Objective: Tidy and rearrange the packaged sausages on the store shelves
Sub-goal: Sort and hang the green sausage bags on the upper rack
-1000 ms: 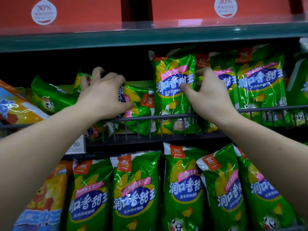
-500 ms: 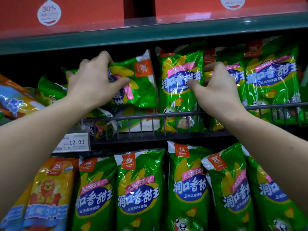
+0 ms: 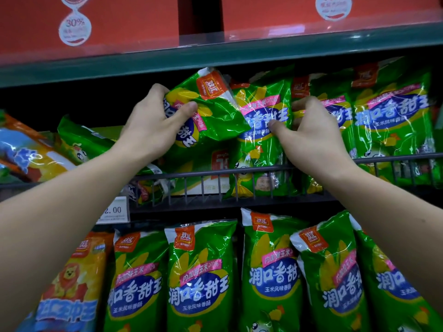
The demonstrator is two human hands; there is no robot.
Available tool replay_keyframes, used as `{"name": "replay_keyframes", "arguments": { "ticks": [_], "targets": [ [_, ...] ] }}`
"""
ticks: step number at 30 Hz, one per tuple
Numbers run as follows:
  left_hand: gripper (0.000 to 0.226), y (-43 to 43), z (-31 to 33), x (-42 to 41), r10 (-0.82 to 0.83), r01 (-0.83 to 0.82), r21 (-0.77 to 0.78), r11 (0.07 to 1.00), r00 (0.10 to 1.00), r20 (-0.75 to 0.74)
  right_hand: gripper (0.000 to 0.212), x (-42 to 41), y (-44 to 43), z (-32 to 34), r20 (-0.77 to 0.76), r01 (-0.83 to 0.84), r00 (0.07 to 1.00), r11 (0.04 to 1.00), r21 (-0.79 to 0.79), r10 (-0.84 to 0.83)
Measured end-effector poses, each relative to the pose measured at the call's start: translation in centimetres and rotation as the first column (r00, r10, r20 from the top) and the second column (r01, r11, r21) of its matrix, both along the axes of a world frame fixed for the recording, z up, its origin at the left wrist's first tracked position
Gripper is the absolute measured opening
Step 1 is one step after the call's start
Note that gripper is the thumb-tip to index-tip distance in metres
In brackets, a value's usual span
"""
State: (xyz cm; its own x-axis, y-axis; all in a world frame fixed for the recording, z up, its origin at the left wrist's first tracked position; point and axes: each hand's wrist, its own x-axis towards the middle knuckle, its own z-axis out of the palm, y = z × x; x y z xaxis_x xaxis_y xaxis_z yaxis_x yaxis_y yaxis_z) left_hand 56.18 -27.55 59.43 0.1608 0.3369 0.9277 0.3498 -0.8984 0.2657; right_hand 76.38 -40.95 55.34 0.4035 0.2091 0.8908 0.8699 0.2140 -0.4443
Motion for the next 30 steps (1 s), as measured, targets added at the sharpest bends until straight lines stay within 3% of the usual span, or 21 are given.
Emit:
{"name": "replay_keyframes", "arguments": {
  "ticks": [15,23,27,30],
  "targets": [
    [0.062,-1.1,2.5,1.8,0.150,-0.154,-0.164,0.974,0.988,-0.040,0.051,0.1,0.2,0.2,-0.008,0.003,1.000,1.000,-0.006,-0.003],
    [0.064,-1.0,1.0,4.6,0.019,0.013,-0.387,0.922,0.997,0.080,0.051,0.2,0.1,0.0,0.028,0.027,0.999,1.000,-0.012,-0.027],
    [0.073,-1.2,0.5,3.9,-0.012,0.043,-0.531,0.846,0.998,0.062,0.049,0.4,0.3,0.0,0.044,0.043,0.998,0.999,0.011,-0.043],
    [0.074,-1.5,-0.2,3.4,0.011,-0.019,-0.520,0.854,1.000,-0.017,0.047,0.2,0.5,-0.2,0.070,0.062,0.995,0.997,0.036,-0.064]
  ]
}}
